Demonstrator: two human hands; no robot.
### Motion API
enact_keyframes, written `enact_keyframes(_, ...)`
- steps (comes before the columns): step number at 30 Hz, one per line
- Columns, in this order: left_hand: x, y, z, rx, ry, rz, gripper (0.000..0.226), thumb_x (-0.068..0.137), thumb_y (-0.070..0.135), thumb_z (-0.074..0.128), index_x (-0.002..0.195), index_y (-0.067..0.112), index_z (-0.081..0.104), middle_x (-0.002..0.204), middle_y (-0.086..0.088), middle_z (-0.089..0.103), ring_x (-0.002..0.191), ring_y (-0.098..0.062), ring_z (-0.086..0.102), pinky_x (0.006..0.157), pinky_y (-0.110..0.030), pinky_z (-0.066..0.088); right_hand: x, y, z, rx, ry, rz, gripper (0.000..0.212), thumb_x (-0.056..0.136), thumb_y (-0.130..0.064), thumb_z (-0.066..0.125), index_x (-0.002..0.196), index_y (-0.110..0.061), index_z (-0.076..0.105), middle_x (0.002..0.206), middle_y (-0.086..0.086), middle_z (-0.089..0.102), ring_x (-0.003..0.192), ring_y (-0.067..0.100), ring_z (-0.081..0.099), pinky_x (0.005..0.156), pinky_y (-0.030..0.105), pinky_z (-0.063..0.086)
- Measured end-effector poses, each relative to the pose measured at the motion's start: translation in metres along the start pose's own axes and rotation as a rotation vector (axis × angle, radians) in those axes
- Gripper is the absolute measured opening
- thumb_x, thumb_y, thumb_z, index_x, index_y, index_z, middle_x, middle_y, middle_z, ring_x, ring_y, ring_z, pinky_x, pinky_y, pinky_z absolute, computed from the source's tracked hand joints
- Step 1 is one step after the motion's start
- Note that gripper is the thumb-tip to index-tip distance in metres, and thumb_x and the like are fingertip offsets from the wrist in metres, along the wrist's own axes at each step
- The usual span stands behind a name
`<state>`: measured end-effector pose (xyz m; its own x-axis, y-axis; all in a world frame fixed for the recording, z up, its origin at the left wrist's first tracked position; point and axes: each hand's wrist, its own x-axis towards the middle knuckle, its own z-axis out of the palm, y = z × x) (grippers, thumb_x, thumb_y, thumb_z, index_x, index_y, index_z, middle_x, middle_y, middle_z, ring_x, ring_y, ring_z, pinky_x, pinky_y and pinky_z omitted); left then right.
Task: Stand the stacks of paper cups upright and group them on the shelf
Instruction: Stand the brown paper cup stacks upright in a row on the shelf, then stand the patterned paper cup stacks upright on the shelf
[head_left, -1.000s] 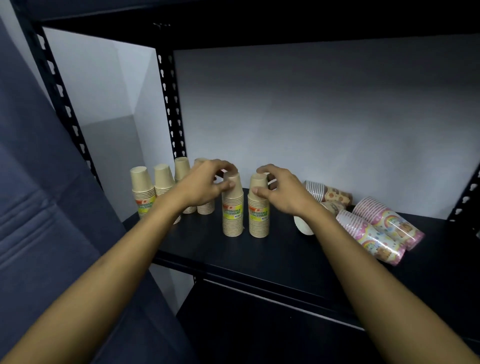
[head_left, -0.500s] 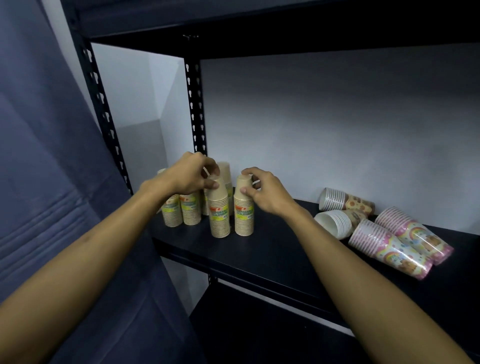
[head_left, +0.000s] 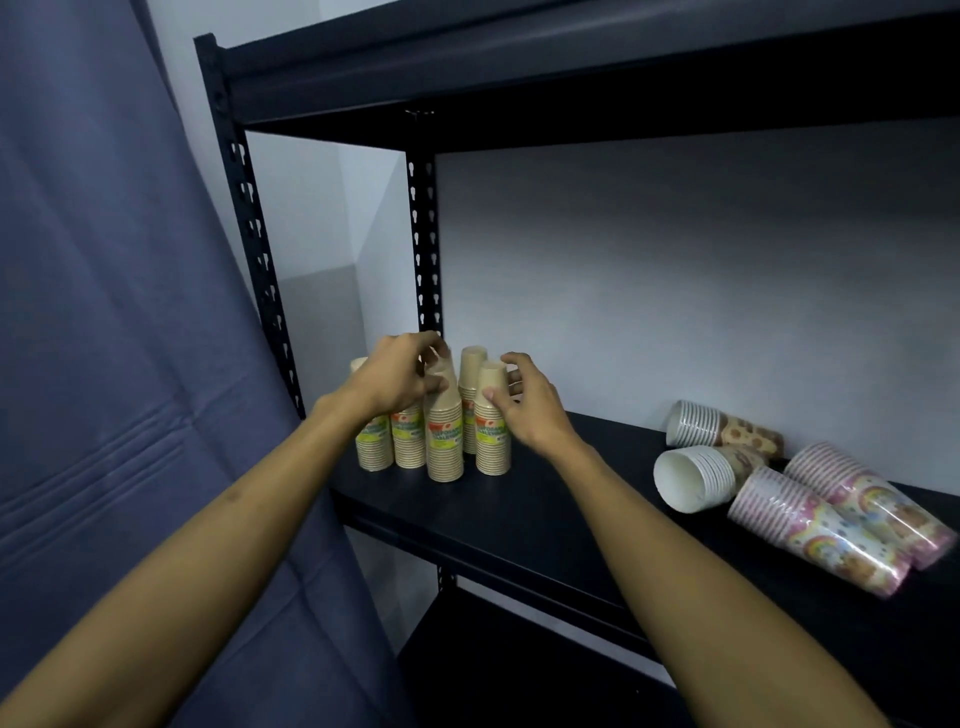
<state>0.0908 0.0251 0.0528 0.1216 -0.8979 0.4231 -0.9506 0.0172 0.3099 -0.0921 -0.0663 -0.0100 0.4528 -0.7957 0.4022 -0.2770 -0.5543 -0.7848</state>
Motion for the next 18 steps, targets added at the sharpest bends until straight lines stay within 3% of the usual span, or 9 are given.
enact_keyframes(6, -0.003, 0.010, 0.007, 0.074, 0.105, 0.010, 0.050, 0.080, 0.028, 0.075, 0.126, 0.020, 0.059, 0.120, -0.009, 0.062, 0.110, -0.030, 0.056, 0.088, -0.041, 0.048, -0.021, 0.026, -0.001, 0.047, 0.081, 0.073, 0.057, 0.092, -0.044, 0.064, 0.139, -0.018, 0.048, 0.122, 0.002, 0.062, 0.112, 0.015, 0.058, 0.097, 0.036, 0.051)
enact_keyframes(8, -0.007, 0.026, 0.013, 0.100, 0.202, 0.073, 0.049, 0.082, 0.031, 0.073, 0.127, 0.021, 0.058, 0.124, -0.009, 0.060, 0.116, -0.032, 0.050, 0.094, -0.047, 0.046, -0.034, 0.037, -0.008, 0.020, 0.081, 0.076, 0.056, 0.092, -0.044, 0.065, 0.140, -0.020, 0.047, 0.122, 0.000, 0.060, 0.114, 0.014, 0.057, 0.097, 0.034, 0.050)
enact_keyframes(11, -0.015, 0.058, 0.029, 0.053, 0.251, 0.191, 0.044, 0.084, 0.036, 0.070, 0.125, 0.023, 0.059, 0.125, -0.004, 0.060, 0.118, -0.028, 0.049, 0.097, -0.045, 0.043, -0.057, 0.053, -0.025, -0.050, 0.042, 0.064, 0.049, 0.092, -0.038, 0.065, 0.136, -0.025, 0.050, 0.117, -0.004, 0.060, 0.113, 0.013, 0.057, 0.097, 0.035, 0.050)
enact_keyframes(14, -0.021, 0.083, 0.062, -0.090, 0.124, 0.255, 0.042, 0.087, 0.041, 0.069, 0.124, 0.024, 0.059, 0.126, -0.002, 0.060, 0.120, -0.022, 0.049, 0.102, -0.042, 0.041, -0.089, 0.070, -0.050, -0.198, -0.022, 0.032, 0.040, 0.090, -0.039, 0.065, 0.129, -0.032, 0.055, 0.112, -0.010, 0.063, 0.111, 0.009, 0.057, 0.097, 0.037, 0.051)
enact_keyframes(18, -0.029, 0.102, 0.118, -0.256, -0.125, 0.238, 0.048, 0.091, 0.047, 0.065, 0.130, 0.022, 0.056, 0.132, 0.001, 0.060, 0.124, -0.017, 0.052, 0.105, -0.036, 0.044, -0.137, 0.082, -0.088, -0.301, -0.081, 0.007, 0.032, 0.090, -0.036, 0.067, 0.120, -0.028, 0.064, 0.112, -0.013, 0.064, 0.107, 0.001, 0.058, 0.094, 0.029, 0.051)
